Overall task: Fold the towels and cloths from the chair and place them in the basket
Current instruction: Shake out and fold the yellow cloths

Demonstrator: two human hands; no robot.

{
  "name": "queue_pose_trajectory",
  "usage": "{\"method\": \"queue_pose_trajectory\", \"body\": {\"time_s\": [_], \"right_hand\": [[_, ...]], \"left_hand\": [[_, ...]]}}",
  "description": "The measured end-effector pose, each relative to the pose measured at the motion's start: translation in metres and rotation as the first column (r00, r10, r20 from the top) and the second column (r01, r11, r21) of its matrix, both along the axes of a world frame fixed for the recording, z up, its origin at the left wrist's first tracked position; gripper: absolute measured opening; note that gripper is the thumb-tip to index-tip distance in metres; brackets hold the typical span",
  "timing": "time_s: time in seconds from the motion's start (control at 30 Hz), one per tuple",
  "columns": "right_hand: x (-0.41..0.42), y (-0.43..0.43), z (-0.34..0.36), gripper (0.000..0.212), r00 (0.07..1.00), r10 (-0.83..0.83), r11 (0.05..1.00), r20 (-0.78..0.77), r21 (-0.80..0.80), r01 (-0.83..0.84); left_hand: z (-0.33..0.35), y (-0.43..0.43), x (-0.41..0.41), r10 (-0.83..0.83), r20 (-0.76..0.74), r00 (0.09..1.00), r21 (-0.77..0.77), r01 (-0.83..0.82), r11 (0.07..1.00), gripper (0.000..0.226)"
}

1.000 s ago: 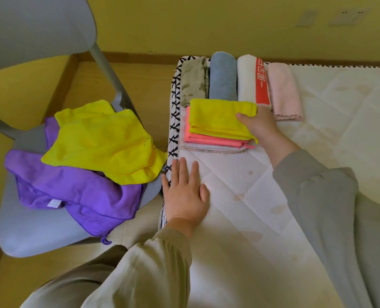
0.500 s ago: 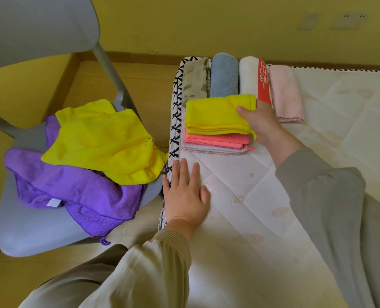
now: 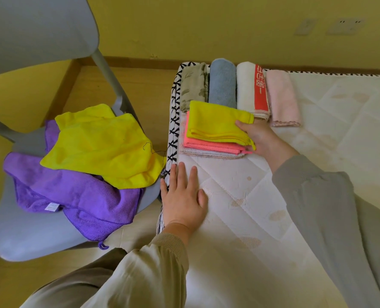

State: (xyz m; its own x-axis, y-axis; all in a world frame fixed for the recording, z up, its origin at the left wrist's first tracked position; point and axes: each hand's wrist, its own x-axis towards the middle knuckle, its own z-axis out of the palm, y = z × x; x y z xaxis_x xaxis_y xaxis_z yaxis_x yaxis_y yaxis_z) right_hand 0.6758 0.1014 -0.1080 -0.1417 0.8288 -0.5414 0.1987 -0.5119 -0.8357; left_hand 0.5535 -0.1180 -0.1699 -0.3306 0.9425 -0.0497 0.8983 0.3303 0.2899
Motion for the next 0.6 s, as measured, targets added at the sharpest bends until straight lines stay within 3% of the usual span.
{"method": "queue_pose_trajectory", "body": {"time_s": [0.07, 0.13, 0.2, 0.23, 0.3, 0.37, 0.43, 0.6], "right_hand": [[0.002, -0.003, 0.0, 0.046, 0.997, 0.023, 0.992, 0.072, 0.123, -0.031], [-0.002, -0.006, 0.012, 0.057, 0.939, 0.025, 0.926, 0.344, 0.345, -0.151], [-0.01, -0.013, 0.027, 0.063, 0.755, -0.103, 0.747, 0.648, 0.551, -0.372], [-0.017, -0.018, 0.036, 0.06, 0.672, -0.16, 0.622, 0.723, 0.603, -0.5], [-0.034, -0.025, 0.045, 0.054, 0.57, -0.098, 0.409, 0.816, 0.555, -0.724], [-0.046, -0.027, 0.032, 0.052, 0.422, 0.087, 0.286, 0.902, 0.383, -0.878], [-0.05, -0.028, 0.009, 0.053, 0.288, 0.198, 0.203, 0.937, 0.249, -0.947], [-0.042, -0.023, -0.015, 0.065, 0.23, 0.207, 0.126, 0.951, 0.207, -0.97]], "left_hand": [[0.0, 0.0, 0.0, -0.002, -0.002, 1.0, 0.002, 0.002, 1.0, 0.066], [0.0, 0.001, 0.0, 0.0, -0.001, 1.0, 0.004, 0.0, 1.0, 0.066], [0.0, 0.001, 0.0, -0.002, -0.002, 1.0, 0.001, 0.002, 1.0, 0.066], [-0.001, 0.001, 0.0, -0.002, -0.003, 1.0, 0.0, 0.002, 1.0, 0.066], [-0.001, 0.002, 0.0, 0.006, 0.0, 1.0, 0.006, -0.006, 1.0, 0.066], [-0.001, 0.002, 0.001, 0.008, 0.004, 1.0, 0.0, -0.008, 1.0, 0.066], [-0.002, 0.001, 0.001, 0.009, 0.003, 1.0, 0.003, -0.009, 1.0, 0.065], [-0.004, 0.001, 0.0, 0.003, -0.012, 1.0, 0.004, -0.003, 1.0, 0.064]]}}
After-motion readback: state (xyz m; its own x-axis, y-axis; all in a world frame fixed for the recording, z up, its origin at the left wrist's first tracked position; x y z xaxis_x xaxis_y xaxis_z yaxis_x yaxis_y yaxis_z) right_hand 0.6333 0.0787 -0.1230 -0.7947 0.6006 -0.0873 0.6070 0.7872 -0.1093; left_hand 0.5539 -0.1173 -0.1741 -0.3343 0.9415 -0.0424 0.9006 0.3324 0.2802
